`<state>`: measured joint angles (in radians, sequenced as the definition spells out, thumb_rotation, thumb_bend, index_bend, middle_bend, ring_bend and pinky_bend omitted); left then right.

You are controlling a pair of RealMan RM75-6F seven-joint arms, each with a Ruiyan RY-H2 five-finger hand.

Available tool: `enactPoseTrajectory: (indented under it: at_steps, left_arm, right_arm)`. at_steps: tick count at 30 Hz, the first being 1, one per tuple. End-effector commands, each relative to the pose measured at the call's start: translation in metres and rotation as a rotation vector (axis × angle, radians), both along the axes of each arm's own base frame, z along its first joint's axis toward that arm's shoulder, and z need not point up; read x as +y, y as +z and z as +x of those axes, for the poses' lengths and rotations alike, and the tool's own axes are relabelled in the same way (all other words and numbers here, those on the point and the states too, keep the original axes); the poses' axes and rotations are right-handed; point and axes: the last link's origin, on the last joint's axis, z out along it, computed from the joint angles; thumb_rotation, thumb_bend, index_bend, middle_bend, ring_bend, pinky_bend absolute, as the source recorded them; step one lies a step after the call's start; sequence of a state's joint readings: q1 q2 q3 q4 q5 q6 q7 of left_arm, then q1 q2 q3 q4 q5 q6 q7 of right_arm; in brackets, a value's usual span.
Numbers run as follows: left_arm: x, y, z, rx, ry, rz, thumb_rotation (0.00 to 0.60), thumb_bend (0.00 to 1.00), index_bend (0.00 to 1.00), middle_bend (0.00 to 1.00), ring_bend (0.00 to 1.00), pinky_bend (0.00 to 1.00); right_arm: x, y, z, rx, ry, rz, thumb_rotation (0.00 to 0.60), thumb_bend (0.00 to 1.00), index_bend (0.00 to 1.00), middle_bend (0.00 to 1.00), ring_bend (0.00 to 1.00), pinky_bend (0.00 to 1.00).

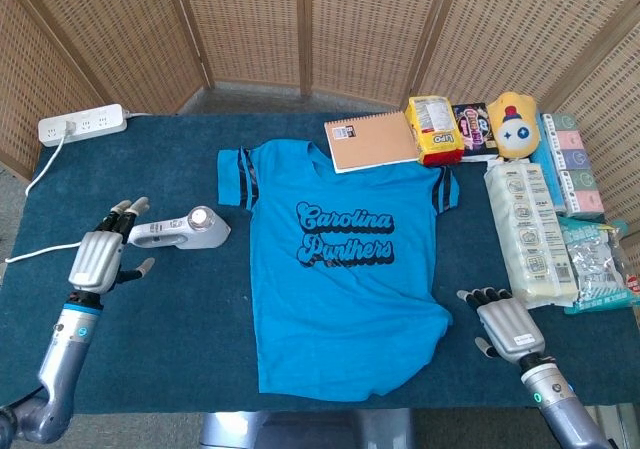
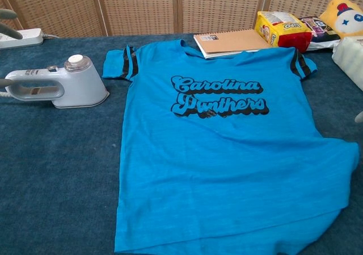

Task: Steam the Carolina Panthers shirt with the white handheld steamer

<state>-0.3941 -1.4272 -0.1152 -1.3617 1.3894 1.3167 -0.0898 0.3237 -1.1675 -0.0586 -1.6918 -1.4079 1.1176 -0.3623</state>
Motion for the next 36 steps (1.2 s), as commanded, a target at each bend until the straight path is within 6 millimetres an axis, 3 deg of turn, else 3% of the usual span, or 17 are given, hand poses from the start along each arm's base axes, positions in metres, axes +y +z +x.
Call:
enactPoseTrajectory:
  at_steps: [1,10,15,21,28,36]
  left_arm:
    - [-0.014,0.013,-0.006,0.014,0.036,0.01,0.567,0.24,0.0,0.19,0.09,0.27]
    - [-0.056,0.047,-0.019,0.043,0.143,0.028,0.564,0.24,0.0,0.19,0.09,0.27]
    - [-0.077,0.06,-0.025,0.049,0.169,0.093,0.57,0.24,0.01,0.19,0.09,0.27]
    - [-0.103,0.072,-0.035,0.058,0.19,0.17,0.59,0.24,0.18,0.21,0.14,0.33]
    - [-0.134,0.083,-0.041,0.067,0.193,0.276,0.596,0.26,0.38,0.37,0.28,0.4]
    - [-0.163,0.084,-0.052,0.115,0.257,0.243,0.6,0.28,0.39,0.42,0.32,0.43]
  right_arm:
    - [0.002,0.006,-0.002,-0.005,-0.007,-0.018,0.6,0.34,0.17,0.27,0.24,0.29]
    - [0.005,0.035,-0.017,-0.092,-0.051,-0.153,0.6,0.34,0.23,0.28,0.24,0.3]
    - [0.003,0.041,-0.018,-0.193,-0.017,-0.262,0.6,0.34,0.35,0.37,0.35,0.41]
    - [0.002,0.044,-0.017,-0.253,0.039,-0.327,0.6,0.34,0.46,0.46,0.46,0.49]
    - [0.005,0.039,-0.016,-0.269,0.048,-0.339,0.6,0.34,0.53,0.53,0.53,0.57]
    - [0.008,0.036,-0.013,-0.275,0.04,-0.341,0.6,0.34,0.53,0.53,0.52,0.52]
